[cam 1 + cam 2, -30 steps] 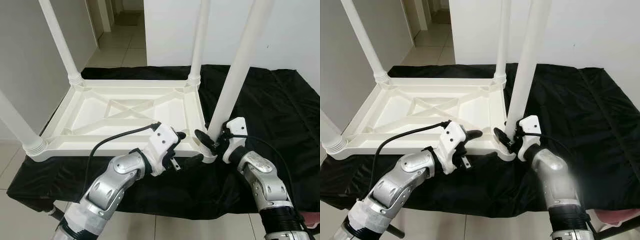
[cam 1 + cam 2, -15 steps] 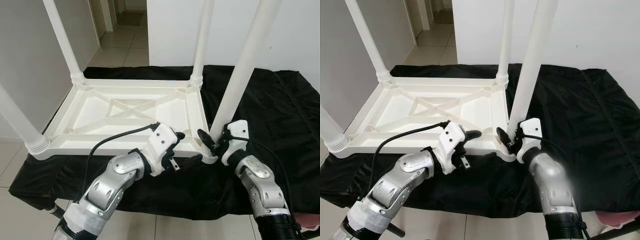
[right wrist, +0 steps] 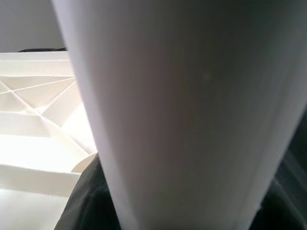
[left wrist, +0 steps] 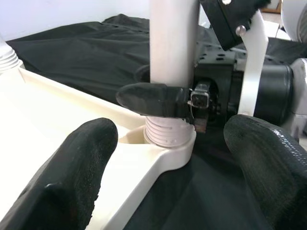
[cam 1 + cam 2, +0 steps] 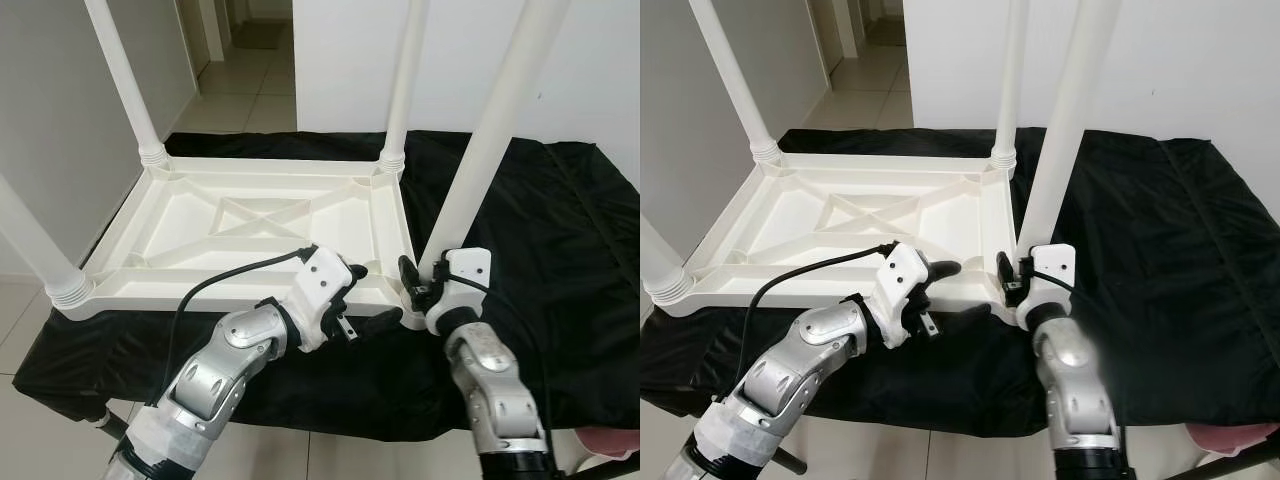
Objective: Building children table
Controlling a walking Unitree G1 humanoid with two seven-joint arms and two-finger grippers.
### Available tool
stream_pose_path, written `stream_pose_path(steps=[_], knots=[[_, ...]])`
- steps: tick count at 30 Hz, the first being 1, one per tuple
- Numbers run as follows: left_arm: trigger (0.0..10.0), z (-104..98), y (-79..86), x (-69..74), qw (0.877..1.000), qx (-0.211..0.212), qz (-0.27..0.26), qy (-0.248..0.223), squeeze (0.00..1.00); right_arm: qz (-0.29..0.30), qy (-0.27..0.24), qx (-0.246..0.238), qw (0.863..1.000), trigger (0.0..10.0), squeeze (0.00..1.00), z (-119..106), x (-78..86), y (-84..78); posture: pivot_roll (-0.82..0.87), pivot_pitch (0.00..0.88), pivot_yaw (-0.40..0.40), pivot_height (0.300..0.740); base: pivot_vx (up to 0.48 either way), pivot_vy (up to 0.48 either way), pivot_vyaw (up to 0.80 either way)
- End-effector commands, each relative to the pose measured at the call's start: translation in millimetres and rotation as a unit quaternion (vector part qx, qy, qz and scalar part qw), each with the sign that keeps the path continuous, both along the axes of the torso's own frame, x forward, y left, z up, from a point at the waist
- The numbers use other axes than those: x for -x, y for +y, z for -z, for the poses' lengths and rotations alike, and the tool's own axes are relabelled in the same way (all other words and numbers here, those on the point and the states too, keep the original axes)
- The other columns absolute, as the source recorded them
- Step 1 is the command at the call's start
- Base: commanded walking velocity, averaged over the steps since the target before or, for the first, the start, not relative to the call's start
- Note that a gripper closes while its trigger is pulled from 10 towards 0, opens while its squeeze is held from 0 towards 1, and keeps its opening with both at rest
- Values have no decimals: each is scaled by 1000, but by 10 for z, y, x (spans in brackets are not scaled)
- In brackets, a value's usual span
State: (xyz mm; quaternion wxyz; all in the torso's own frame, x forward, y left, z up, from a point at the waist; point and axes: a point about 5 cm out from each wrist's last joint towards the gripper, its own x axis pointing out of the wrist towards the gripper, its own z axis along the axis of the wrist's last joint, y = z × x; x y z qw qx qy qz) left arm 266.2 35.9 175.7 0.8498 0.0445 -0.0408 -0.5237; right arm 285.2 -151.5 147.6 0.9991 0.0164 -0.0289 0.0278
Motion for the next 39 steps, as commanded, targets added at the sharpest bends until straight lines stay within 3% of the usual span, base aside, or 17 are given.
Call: stream_pose_path(steps=[1, 6, 7, 13, 17, 18, 26, 27, 29, 30, 39], knots=[[10000, 19, 26, -28, 1000, 6, -15, 7, 0, 37, 36, -28, 998, 10000, 0, 135, 33, 13, -112, 30, 49, 740, 0, 0, 0], [10000, 28, 61, -64, 999, 12, -37, 12, 0, 84, 34, -40, 995, 10000, 0, 128, 53, 24, -118, 28, 53, 740, 0, 0, 0], [10000, 27, 118, -117, 998, 21, -65, 15, 0, 113, 33, -47, 992, 10000, 0, 114, 50, 10, -121, 26, 58, 740, 0, 0, 0], [10000, 24, 215, -220, 992, 36, -120, 21, 0, 143, 25, -54, 988, 10000, 0, 87, 18, -6, -122, 23, 62, 740, 0, 0, 0], [10000, 25, 218, -222, 991, 43, -128, 22, 0, 148, 19, -53, 987, 10000, 0, 69, 15, -8, -122, 21, 63, 740, 0, 0, 0], [10000, 31, 219, -208, 991, 46, -126, 28, 0, 142, 11, -57, 988, 10000, 1000, 52, 18, -5, -120, 20, 64, 740, 0, 0, 0], [10000, 122, 192, -86, 994, 29, -94, 42, 0, 144, 3, -56, 988, 10000, 1000, 33, 17, -14, -111, 16, 63, 740, 0, 0, 0], [10000, 170, 164, -25, 997, 12, -70, 41, 0, 141, 4, -56, 988, 10000, 553, 45, -17, -7, -107, 14, 62, 740, 0, 0, 0], [10000, 184, 155, -9, 997, 6, -65, 40, 0, 138, 4, -55, 989, 10000, 553, 48, -29, -4, -107, 14, 62, 740, 0, 0, 0], [10000, 198, 147, 6, 998, -2, -60, 36, 0, 137, 4, -52, 989, 10000, 0, 49, -32, -4, -102, 10, 61, 740, 0, 0, 0], [10000, 224, 97, 64, 999, -13, -36, 31, 0, 106, -10, -41, 993, 10000, 0, 34, -15, 7, -101, 17, 62, 740, 0, 0, 0]])
